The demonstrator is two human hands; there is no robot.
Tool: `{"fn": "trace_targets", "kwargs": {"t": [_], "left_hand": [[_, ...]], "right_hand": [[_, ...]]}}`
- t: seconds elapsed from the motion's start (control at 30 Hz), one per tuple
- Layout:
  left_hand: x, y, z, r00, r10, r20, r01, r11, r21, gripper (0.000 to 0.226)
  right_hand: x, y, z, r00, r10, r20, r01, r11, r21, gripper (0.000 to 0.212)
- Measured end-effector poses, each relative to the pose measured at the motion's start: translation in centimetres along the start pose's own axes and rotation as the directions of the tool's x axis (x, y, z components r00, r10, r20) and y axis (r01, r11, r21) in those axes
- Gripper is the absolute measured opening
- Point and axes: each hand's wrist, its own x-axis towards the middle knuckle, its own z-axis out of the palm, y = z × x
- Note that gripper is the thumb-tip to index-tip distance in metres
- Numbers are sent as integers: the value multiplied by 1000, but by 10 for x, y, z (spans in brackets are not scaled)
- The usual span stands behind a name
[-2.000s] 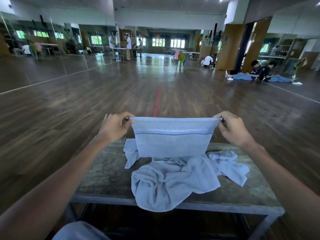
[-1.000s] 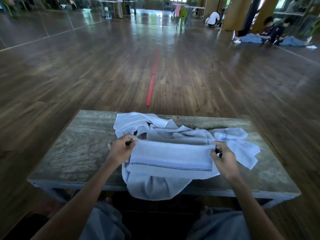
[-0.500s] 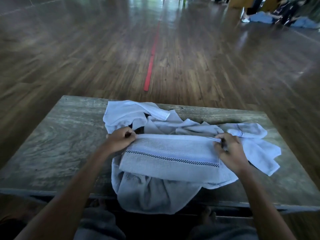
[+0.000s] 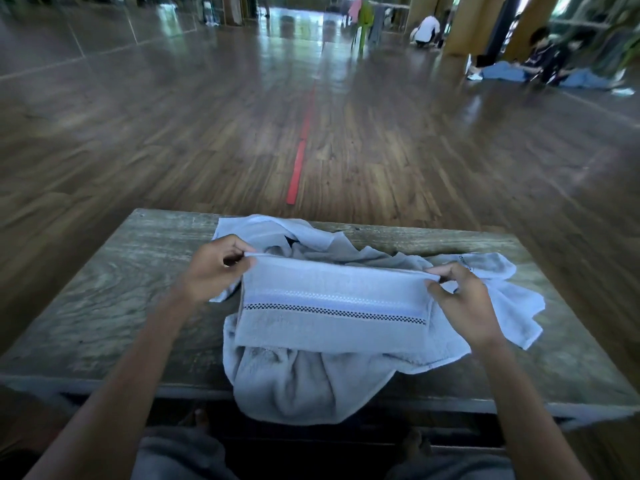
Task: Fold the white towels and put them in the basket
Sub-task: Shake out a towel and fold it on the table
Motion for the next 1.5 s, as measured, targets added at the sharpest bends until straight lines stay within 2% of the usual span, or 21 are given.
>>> {"fn": "trace_targets", "kwargs": {"t": [0.2, 0.33, 0.4, 0.47, 0.57, 0.63, 0.7, 0.8, 0.87, 0.9, 0.97, 1.03, 1.1, 1.2, 1.3, 1.37, 1.43, 1.5], "left_hand": [[-59, 16, -13, 997, 71, 8, -70, 996, -55, 21], [-80, 26, -11, 994, 94, -51, -99, 990, -101, 22], [-86, 31, -10, 991, 96, -91, -108, 985, -136, 21], [-90, 30, -7, 994, 91, -68, -95, 994, -50, 28], [-85, 17, 2, 992, 62, 107, -94, 938, 334, 29], [-77, 17, 7, 988, 130, 84, -154, 884, 443, 19], [-68, 25, 9, 946, 315, -72, -244, 844, 478, 20], [-56, 45, 6, 778, 513, -362, -337, 828, 447, 17], [-50, 53, 4, 684, 554, -474, -367, 823, 433, 15], [-49, 53, 3, 671, 551, -496, -372, 829, 417, 14], [-48, 42, 0, 705, 551, -447, -389, 827, 406, 12], [-51, 25, -4, 786, 538, -305, -409, 822, 396, 15], [-60, 10, -6, 862, 482, -155, -407, 841, 356, 19], [-78, -11, 0, 923, 379, 61, -378, 870, 317, 9], [-96, -32, 5, 915, 329, 234, -389, 873, 294, 7], [-106, -41, 8, 902, 306, 304, -401, 855, 329, 10], [-111, -46, 12, 896, 282, 342, -409, 826, 389, 22], [-114, -45, 13, 892, 262, 368, -412, 804, 427, 19]], "right_hand": [[-30, -4, -26, 986, 24, 163, -44, 991, 124, 8], [-45, -12, -45, 993, -30, 117, 9, 983, 184, 23], [-51, -10, -48, 992, -46, 116, 27, 987, 157, 31], [-58, -3, -46, 981, -55, 184, 46, 997, 55, 29], [-59, 5, -37, 968, -84, 236, 114, 987, -116, 27], [-53, -1, -32, 983, -124, 135, 143, 980, -138, 23], [-45, -14, -30, 981, -184, -62, 176, 978, -113, 21], [-35, -43, -32, 905, -256, -340, 261, 965, -33, 15], [-32, -57, -32, 845, -318, -429, 332, 942, -45, 18], [-31, -59, -32, 834, -339, -434, 348, 935, -63, 18], [-33, -54, -30, 864, -328, -382, 316, 944, -95, 17], [-35, -39, -29, 922, -291, -254, 259, 954, -152, 14], [-39, -18, -31, 965, -263, -26, 251, 944, -214, 20], [-57, 4, -35, 935, -199, 294, 283, 917, -280, 42], [-77, 9, -33, 920, -157, 360, 300, 873, -385, 34], [-85, 5, -31, 920, -190, 343, 317, 877, -362, 26], [-88, 9, -28, 904, -227, 362, 368, 844, -390, 33], [-86, 22, -25, 886, -191, 422, 372, 838, -400, 43]]}}
